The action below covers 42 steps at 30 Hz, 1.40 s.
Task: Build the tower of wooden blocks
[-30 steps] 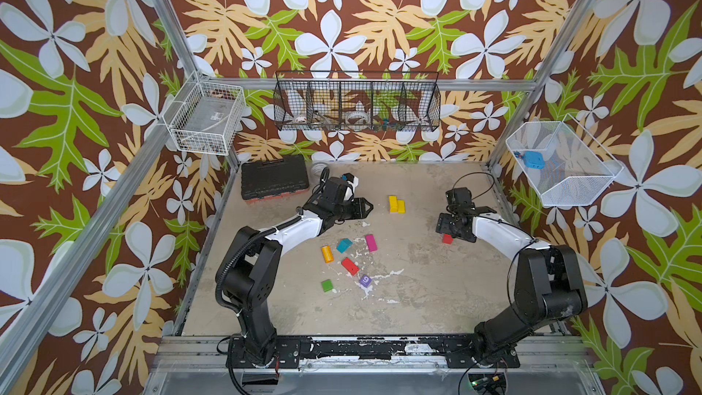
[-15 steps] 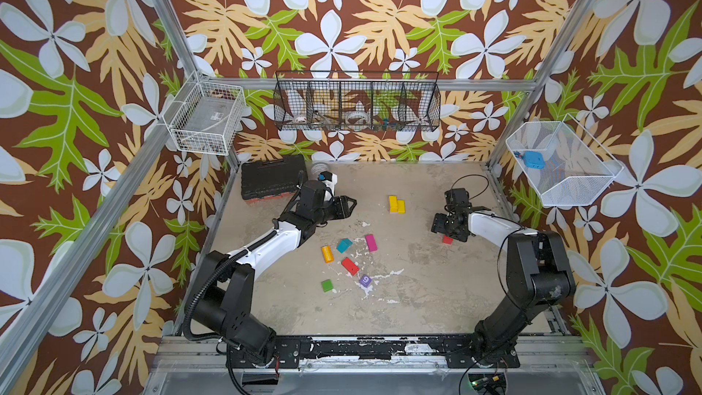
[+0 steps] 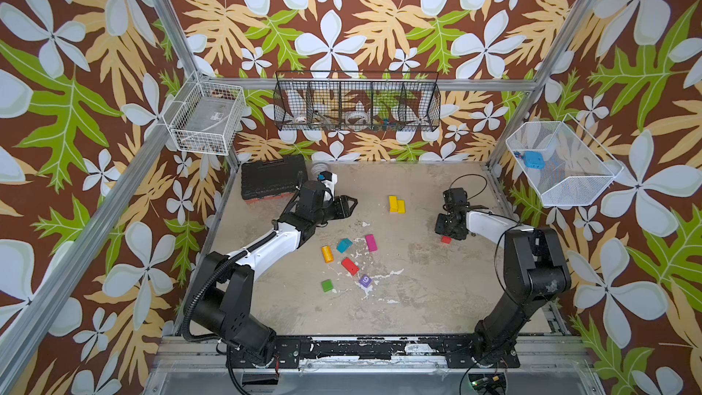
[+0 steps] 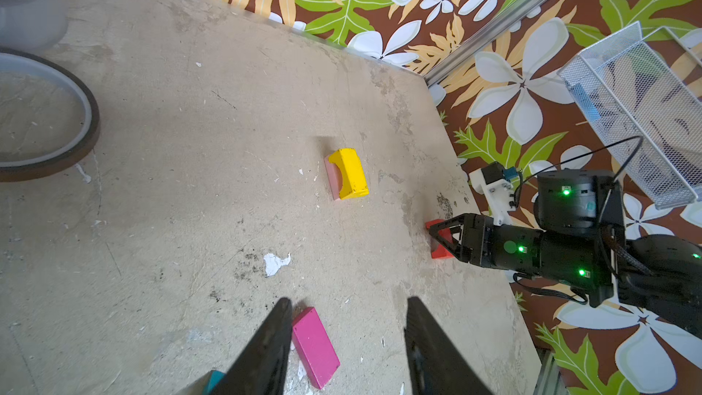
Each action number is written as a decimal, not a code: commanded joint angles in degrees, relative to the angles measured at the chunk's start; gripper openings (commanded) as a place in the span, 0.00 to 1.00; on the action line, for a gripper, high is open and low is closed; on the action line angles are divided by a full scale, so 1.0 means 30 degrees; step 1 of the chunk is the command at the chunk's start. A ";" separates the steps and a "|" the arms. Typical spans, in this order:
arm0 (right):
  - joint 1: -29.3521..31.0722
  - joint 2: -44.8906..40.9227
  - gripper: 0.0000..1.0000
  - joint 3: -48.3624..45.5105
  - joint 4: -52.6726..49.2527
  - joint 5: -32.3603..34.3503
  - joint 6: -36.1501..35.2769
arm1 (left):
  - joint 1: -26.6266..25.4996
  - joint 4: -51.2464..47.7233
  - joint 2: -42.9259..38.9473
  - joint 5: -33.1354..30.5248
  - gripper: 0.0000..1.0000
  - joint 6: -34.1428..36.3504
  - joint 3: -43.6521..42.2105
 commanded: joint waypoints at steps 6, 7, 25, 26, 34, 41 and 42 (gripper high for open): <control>0.0013 0.0213 0.25 0.0271 -0.0328 -0.0029 -0.0101 | 0.0060 0.0872 0.0459 0.0865 0.50 -0.0282 0.0208; 0.0006 0.0008 0.24 0.0197 -0.0306 -0.0044 -0.0100 | 0.0064 0.0900 0.0490 0.0850 0.50 -0.0282 0.0214; 0.4383 -0.1331 0.13 0.2941 -0.0858 -0.0119 0.0068 | 0.0818 0.1028 0.1507 0.0976 0.50 -0.0138 0.0429; 0.4642 -0.1028 0.13 0.3381 -0.1017 -0.0061 0.0104 | 0.0845 0.0966 0.1540 0.0846 0.50 -0.0078 0.0479; 0.5944 0.1147 0.10 0.5878 -0.1822 -0.0044 0.0198 | 0.0849 0.0761 0.2089 0.0499 0.50 0.0061 0.0930; 0.6281 0.2568 0.10 0.7589 -0.2297 -0.0117 0.0163 | 0.0855 0.0944 0.2908 0.0700 0.50 -0.0103 0.1276; 0.6276 0.2797 0.10 0.7820 -0.2369 -0.0117 0.0163 | 0.0840 0.0962 0.3020 0.0704 0.50 -0.0130 0.1307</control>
